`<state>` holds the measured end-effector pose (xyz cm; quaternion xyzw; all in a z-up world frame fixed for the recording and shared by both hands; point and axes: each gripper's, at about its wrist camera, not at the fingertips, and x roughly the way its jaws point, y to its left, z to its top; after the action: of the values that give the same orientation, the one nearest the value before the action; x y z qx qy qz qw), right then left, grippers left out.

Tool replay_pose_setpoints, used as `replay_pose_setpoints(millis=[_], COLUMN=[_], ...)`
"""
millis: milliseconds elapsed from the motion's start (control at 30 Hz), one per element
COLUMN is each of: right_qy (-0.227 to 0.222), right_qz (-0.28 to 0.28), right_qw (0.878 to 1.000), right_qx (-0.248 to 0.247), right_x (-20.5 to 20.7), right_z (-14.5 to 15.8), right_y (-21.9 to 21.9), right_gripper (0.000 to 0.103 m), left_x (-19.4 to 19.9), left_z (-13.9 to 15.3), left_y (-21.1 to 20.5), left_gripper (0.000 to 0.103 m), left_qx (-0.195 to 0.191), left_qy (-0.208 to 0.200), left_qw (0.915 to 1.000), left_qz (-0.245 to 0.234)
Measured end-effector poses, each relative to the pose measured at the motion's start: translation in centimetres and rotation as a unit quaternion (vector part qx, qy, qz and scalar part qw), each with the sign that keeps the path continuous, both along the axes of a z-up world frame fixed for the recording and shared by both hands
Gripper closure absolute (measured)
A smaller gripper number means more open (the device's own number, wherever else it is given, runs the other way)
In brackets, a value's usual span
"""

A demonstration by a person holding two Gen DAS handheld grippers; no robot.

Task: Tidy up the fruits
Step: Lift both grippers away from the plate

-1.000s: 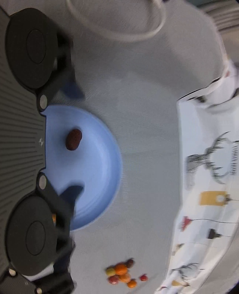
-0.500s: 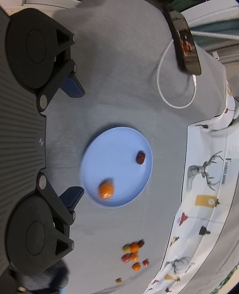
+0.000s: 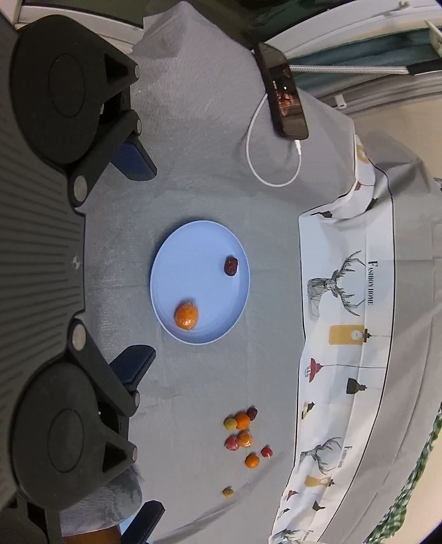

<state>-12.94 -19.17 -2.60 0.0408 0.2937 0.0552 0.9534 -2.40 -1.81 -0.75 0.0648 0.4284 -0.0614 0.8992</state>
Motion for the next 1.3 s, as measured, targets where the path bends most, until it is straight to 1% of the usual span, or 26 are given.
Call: replay_pose_setpoints(millis=[200, 500, 733, 1000, 1167, 1300], right_qy=[-0.019, -0.031, -0.026, -0.017, -0.002, 0.005], right_qz=[0.002, -0.001, 0.004, 0.005, -0.023, -0.097], right_qw=[1.000, 1.000, 1.000, 1.000, 0.999, 0.993], right_qx=[-0.001, 0.003, 0.008, 0.014, 0.035, 0.064], right_x=[-1.3, -1.9, -1.5, -1.2, 0.0, 1.5], right_z=[0.8, 1.2, 0.9, 0.3, -0.4, -1.3], right_y=[-0.2, -0.2, -0.1, -0.4, -1.5, -4.8], right_gripper=[0.001, 0.001, 0.001, 0.001, 0.001, 0.001], left_x=[-1.1, -1.5, -1.1, -0.4, 0.9, 2.6], left_z=[1.0, 1.2, 0.9, 0.5, -0.8, -1.5], left_y=[0.0, 0.3, 0.6, 1.2, 0.8, -0.5], left_gripper=[0.000, 0.000, 0.000, 0.000, 0.000, 0.000], left_qx=[-0.004, -0.006, -0.001, -0.005, 0.009, 0.020], left_qy=[-0.018, -0.016, -0.015, -0.009, 0.013, 0.020], left_qw=[0.9998, 0.9998, 0.9999, 0.9999, 0.9998, 0.9995], left_qz=[0.001, 0.005, 0.001, 0.012, 0.013, 0.010])
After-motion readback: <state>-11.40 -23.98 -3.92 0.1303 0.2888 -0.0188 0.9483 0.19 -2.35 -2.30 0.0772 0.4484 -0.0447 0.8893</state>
